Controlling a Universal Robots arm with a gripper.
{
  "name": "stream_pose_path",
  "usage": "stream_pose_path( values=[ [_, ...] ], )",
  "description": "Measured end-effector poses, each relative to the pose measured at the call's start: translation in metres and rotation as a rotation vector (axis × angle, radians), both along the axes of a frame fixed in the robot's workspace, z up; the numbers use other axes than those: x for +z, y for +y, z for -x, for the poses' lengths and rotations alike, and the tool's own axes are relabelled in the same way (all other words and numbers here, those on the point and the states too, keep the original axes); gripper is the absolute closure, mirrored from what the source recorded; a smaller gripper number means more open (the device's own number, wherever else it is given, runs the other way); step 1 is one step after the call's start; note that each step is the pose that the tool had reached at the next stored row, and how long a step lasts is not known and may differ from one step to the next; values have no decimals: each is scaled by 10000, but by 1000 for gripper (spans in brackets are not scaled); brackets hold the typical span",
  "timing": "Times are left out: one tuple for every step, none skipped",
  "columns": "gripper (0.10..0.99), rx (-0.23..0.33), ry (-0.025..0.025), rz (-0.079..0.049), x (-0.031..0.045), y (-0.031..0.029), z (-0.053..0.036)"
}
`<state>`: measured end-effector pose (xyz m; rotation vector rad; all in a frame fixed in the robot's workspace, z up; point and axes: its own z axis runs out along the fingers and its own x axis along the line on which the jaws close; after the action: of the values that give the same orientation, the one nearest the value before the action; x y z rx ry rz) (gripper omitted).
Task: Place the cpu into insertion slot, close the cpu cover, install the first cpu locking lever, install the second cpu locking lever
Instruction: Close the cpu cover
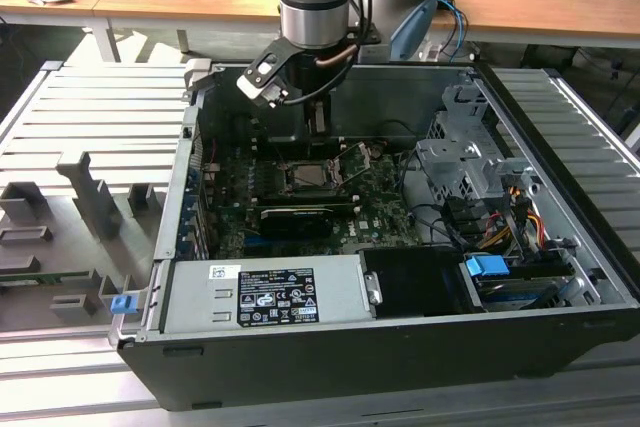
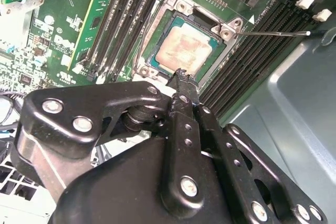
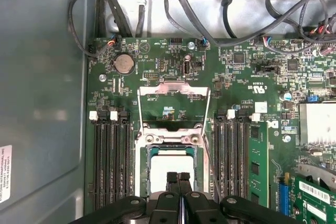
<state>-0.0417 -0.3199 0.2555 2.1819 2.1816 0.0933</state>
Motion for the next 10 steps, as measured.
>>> stream_pose_path(
  values=[
    [980, 0, 0, -1, 5, 0, 0],
    [980, 0, 1, 1, 9, 0, 0],
    [980, 0, 0, 0, 11, 0, 0],
    [980, 0, 1, 1, 13, 0, 0],
    [980, 0, 1, 1, 15, 0, 0],
    [980, 0, 2, 2, 17, 0, 0],
    [980, 0, 2, 3, 21, 0, 0],
    [980, 0, 1, 2, 24, 0, 0],
    [980, 0, 1, 1, 26, 0, 0],
    [980, 0, 0, 0, 28, 0, 0]
  ],
)
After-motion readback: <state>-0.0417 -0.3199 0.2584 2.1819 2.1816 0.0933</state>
